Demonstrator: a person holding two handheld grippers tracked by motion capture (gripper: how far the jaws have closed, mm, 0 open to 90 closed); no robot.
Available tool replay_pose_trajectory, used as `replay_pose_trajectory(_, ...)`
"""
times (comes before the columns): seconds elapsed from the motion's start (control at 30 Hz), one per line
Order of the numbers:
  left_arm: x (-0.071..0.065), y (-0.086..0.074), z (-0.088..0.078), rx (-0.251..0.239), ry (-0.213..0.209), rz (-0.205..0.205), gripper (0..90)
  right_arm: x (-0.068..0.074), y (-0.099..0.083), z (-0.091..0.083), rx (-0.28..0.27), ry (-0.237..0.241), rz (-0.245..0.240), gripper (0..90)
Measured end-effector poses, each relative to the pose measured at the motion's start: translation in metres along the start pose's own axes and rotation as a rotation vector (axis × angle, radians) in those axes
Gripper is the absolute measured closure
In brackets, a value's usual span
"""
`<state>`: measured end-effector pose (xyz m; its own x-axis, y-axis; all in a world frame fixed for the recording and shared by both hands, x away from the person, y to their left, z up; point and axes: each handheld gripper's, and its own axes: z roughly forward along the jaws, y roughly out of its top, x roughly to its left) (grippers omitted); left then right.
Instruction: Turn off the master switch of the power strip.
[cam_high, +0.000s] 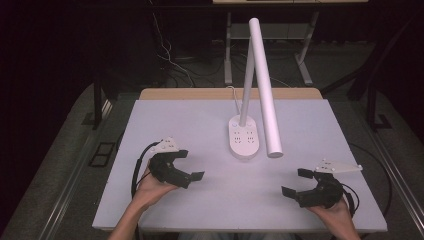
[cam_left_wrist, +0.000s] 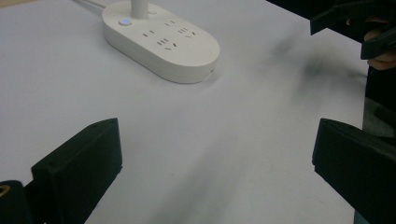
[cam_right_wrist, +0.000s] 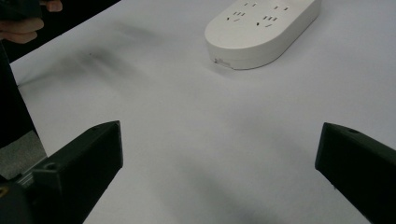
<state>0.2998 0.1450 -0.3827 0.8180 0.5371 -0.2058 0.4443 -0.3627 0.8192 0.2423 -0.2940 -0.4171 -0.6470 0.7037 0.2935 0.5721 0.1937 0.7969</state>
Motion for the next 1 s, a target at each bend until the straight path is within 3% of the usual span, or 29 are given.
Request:
replay_pose_trajectory(0.47, 0.008, 0.023, 0.009, 0.034, -0.006, 0.03, 0.4, 0.0, 0.0, -0.003, 0.001, -0.002, -0.002, 0.1)
replay_pose_trajectory(0.8, 0.013, 0.049, 0.016, 0.076, -0.005, 0.076, 0.5, -0.001, -0.001, -0.001, 0.01, 0.003, -0.009, 0.1)
replay_pose_trajectory(1.0, 0.016, 0.059, 0.019, 0.076, -0.003, 0.082, 0.5, 0.0, -0.001, -0.001, 0.013, 0.006, -0.006, 0.1)
